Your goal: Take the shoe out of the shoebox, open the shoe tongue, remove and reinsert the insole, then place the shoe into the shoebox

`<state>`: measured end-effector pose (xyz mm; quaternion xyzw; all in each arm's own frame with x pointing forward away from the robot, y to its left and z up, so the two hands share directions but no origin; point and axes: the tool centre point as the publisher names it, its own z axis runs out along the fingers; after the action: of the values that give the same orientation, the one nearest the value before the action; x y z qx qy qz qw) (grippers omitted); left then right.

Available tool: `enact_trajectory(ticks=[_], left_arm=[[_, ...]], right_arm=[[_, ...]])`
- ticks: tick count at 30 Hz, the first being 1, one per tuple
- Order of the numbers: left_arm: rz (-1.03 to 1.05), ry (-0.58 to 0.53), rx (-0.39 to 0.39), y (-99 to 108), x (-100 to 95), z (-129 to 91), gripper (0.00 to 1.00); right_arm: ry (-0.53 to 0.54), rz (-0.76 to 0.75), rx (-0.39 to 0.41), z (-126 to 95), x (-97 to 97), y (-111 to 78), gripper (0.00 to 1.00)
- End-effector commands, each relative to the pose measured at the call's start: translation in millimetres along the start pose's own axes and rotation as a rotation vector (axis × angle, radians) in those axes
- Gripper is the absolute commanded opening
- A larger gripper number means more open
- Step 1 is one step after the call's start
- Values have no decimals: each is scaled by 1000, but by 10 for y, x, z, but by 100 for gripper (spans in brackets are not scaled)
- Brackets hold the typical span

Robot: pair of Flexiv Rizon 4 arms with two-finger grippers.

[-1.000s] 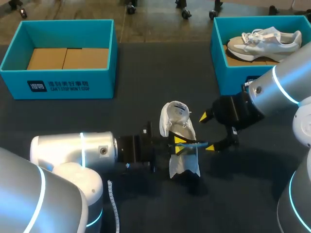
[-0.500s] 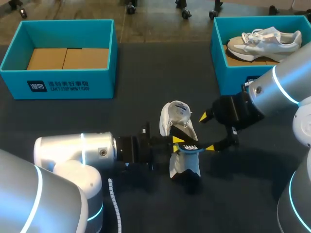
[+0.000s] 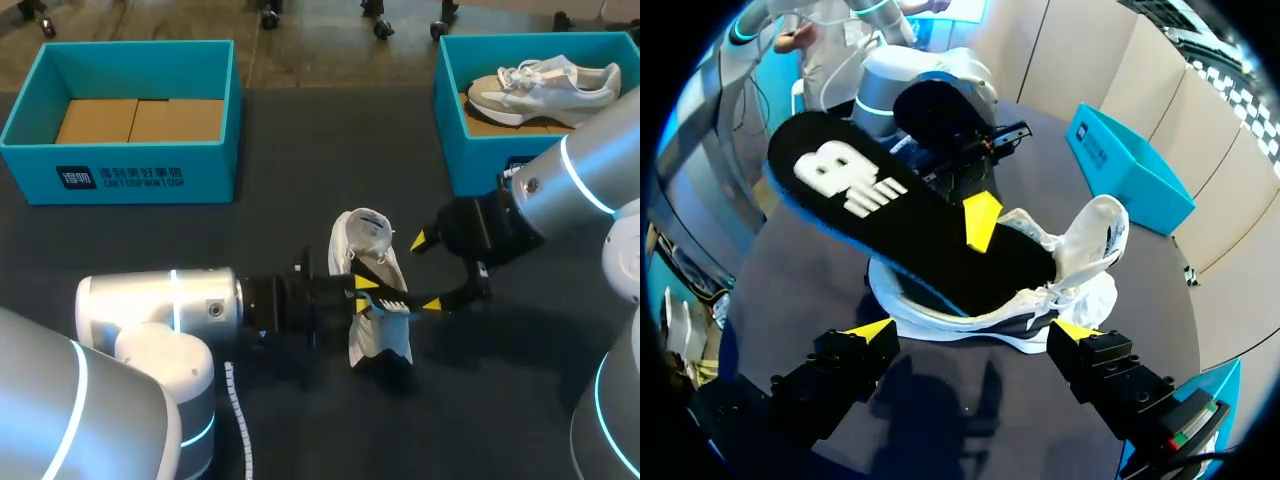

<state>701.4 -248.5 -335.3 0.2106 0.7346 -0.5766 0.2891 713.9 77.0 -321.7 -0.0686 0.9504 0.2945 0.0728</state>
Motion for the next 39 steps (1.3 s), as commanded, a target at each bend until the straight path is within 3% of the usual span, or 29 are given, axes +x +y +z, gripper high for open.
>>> enact_trajectory(ticks=[1,9,12,13,14,21,39], left_arm=[[11,-7,5,-135,-13,-61,47],[32,-13,23,-352,-6,-125,43],[29,-6,14,-376,28,-146,29],[24,0,7,-374,42,-147,5],[23,0,6,-365,51,-145,0],[14,-9,7,-234,100,-59,0],[81,-65,-35,83,-28,-16,0]], right_arm=[[-1,0,2,5,3,7,100],[-1,0,2,5,3,7,100],[-1,0,2,5,3,7,100],[-1,0,2,5,3,7,100],[-1,0,2,5,3,7,100],[-1,0,2,5,3,7,100],[-1,0,2,5,3,7,100]])
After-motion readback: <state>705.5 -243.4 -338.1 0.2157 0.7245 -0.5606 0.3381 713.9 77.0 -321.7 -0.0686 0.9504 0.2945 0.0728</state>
